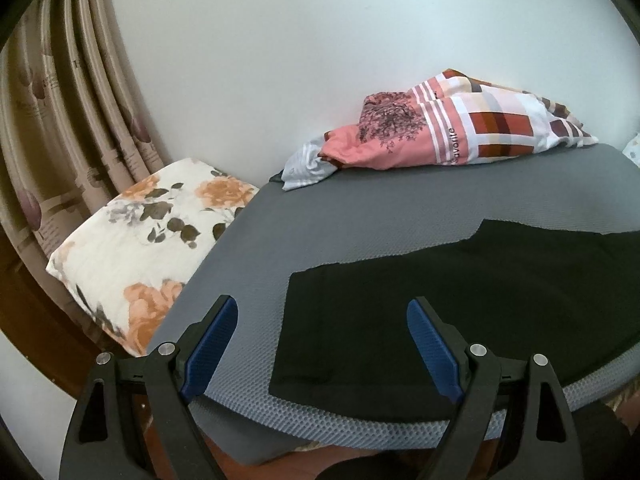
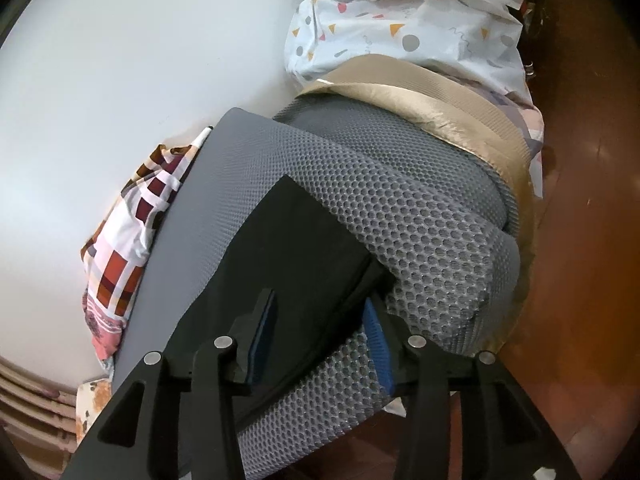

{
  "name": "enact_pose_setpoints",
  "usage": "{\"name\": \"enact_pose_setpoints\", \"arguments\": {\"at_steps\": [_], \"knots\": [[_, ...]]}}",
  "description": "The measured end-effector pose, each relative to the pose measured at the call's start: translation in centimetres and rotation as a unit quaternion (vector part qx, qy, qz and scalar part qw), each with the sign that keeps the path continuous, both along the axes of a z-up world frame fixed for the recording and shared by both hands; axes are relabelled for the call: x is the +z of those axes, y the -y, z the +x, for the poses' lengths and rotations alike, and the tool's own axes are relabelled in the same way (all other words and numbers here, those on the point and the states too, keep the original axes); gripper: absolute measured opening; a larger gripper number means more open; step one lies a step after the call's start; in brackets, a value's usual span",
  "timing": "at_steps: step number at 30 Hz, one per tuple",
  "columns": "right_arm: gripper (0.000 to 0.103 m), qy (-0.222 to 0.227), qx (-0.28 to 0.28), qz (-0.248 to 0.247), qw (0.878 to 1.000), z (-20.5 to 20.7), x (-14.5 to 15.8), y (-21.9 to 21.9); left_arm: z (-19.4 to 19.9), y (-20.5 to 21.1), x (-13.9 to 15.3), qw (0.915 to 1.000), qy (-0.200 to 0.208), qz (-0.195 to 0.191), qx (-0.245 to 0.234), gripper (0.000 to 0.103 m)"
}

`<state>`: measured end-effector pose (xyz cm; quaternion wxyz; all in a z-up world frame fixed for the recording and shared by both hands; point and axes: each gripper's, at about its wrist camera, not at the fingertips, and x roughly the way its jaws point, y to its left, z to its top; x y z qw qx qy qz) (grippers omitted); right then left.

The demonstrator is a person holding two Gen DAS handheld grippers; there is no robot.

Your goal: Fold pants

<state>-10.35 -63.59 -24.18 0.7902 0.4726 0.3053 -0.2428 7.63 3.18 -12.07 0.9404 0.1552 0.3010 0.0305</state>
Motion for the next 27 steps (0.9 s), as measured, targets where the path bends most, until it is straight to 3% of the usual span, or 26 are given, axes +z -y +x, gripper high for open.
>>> {"name": "enact_pose_setpoints", "arguments": {"at_steps": [4,27], "knots": [[0.054,-0.003,0.006,-0.001,1.000,0.2,0.0,-0.4,-0.1,-0.2,0.0,1.0000,-0.002,0.001,0.005,0.087],[0.057,0.002,0.004,0.004,1.000,-0.6,-0.1,-1.0,-0.7,-0.4,1.2,0.9999,0.005,0.000,0.012,0.092]]}}
